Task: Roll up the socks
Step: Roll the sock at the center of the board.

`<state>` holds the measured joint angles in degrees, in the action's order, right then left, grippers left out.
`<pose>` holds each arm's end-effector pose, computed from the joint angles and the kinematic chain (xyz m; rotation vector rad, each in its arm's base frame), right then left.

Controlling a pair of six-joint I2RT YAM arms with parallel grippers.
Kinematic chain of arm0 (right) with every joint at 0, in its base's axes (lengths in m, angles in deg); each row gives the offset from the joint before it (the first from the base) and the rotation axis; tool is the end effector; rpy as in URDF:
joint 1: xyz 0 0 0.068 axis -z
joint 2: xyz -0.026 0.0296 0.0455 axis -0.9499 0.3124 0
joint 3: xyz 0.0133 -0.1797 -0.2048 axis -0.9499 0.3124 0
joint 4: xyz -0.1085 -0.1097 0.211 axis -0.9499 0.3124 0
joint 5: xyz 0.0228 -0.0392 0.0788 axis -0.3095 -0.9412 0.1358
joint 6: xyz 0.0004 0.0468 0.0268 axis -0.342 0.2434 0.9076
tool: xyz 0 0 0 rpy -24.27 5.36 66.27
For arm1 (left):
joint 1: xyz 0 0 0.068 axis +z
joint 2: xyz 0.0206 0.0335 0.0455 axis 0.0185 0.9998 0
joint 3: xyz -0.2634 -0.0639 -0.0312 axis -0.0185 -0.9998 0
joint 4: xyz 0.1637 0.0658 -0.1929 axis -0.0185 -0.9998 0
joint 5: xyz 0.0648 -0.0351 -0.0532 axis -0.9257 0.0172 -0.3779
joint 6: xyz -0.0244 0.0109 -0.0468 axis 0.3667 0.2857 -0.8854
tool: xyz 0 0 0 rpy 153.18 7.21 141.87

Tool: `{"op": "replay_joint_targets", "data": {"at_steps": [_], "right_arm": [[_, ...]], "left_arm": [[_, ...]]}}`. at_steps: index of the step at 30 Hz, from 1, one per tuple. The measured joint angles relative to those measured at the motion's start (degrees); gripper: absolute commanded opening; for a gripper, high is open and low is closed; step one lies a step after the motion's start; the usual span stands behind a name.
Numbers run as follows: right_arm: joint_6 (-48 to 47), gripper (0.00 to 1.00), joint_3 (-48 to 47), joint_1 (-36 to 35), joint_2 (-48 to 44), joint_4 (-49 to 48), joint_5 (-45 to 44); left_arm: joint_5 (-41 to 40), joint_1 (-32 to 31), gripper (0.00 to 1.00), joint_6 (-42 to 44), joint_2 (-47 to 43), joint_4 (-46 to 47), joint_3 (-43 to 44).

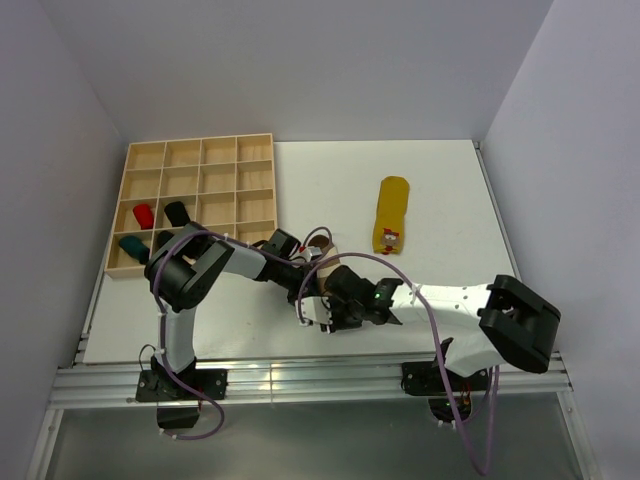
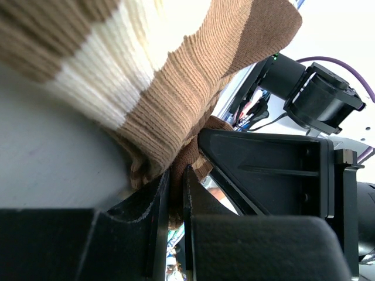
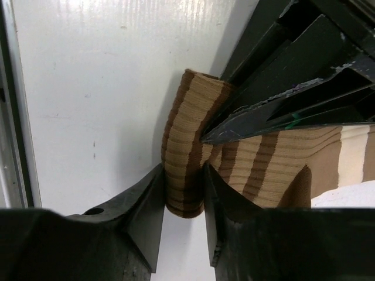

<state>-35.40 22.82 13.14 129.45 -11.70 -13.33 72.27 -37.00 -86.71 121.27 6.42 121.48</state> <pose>0.1221 0.2128 0.1569 -2.0367 1.6204 0.3425 0.2482 -0.2314 0.0789 -0.1173 -2.4911 1.3792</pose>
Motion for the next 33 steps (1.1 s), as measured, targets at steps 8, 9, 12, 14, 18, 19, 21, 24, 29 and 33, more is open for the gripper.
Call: {"op": "replay_joint_targets", "data": {"at_steps": [8,9,12,14,18,19,21,24,29,33], "right_arm": [[0.3,0.24,-1.6,0.2,1.6,0.8,-0.2],[0.2,0.24,-1.9,0.8,1.7,1.3,0.3],[-0.4,0.24,-3.8,4.4,2.7,4.1,5.1],[-1.0,0.24,-6.2,8.3,4.5,6.9,9.9],[-3.1,0.24,-10.4,14.6,8.7,11.8,17.1],[-3.6,0.24,-11.5,15.8,9.7,13.1,18.6],[-4.6,0.24,-13.2,17.9,11.6,15.2,21.4],[-6.1,0.24,-16.5,20.5,15.3,19.5,25.2],[-9.0,0.24,-23.4,23.8,23.1,28.2,31.0],[-10.8,0.24,-28.8,26.2,29.3,35.0,35.1]], "left_arm": [[0.0,0.0,0.06,0.4,-0.2,-0.4,0.1],[-0.3,0.0,0.08,0.3,-0.3,-0.5,0.1],[-1.9,0.0,0.17,-0.1,-1.4,-0.6,-0.3],[-3.5,-0.1,0.18,-1.0,-2.3,0.1,-0.9],[-7.4,-0.1,0.25,-2.2,-3.8,2.0,-1.3],[-8.5,-0.1,0.25,-2.5,-4.3,2.5,-1.4],[-10.8,-0.1,0.27,-3.0,-5.6,3.7,-2.3],[-13.4,-0.1,0.31,-4.0,-7.1,5.8,-3.7],[-17.9,-0.1,0.33,-4.6,-9.8,9.0,-6.2],[-23.9,0.0,0.33,-3.8,-13.6,10.7,-9.0]]}}
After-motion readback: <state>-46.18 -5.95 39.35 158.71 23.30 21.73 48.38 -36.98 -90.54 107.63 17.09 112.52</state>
